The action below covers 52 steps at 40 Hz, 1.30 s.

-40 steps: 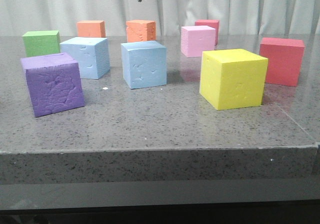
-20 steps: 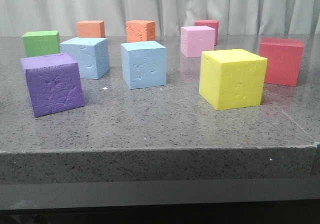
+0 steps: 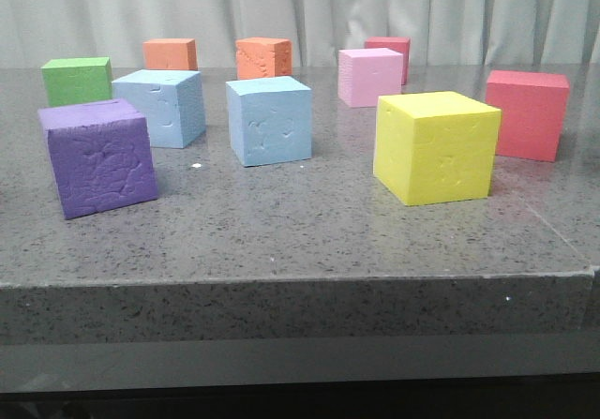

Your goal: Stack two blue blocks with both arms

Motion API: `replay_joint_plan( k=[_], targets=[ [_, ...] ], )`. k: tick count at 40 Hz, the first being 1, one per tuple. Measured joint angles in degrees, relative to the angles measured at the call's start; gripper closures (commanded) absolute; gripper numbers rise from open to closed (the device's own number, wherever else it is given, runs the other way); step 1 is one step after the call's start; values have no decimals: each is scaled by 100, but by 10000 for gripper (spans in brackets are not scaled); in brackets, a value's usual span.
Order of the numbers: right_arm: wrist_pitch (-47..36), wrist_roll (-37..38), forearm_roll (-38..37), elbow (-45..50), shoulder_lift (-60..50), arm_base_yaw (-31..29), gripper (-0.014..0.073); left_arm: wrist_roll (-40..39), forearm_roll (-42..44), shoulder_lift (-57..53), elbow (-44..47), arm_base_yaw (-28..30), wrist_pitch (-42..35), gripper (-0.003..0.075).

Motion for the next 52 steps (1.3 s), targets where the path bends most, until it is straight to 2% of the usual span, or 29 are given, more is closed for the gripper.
replay_joint_plan(
  k=[13,24,31,40,52],
  targets=[
    [-1718,-46,-128,2974,-2383,0,659,0,0,0,0,0,0,62],
    [-2379,-46,-423,4878,-4382,-2,660,0,0,0,0,0,0,62],
    [-2571,-46,-432,5378,-5054,-2,660,0,0,0,0,0,0,62],
    [-2766,-54,-432,5413,-5147,-2,660,0,0,266,-181,-117,12,62],
    [-2788,-54,-432,5413,-5147,-2,660,0,12,1724,-1261,-1271,550,62]
  ],
)
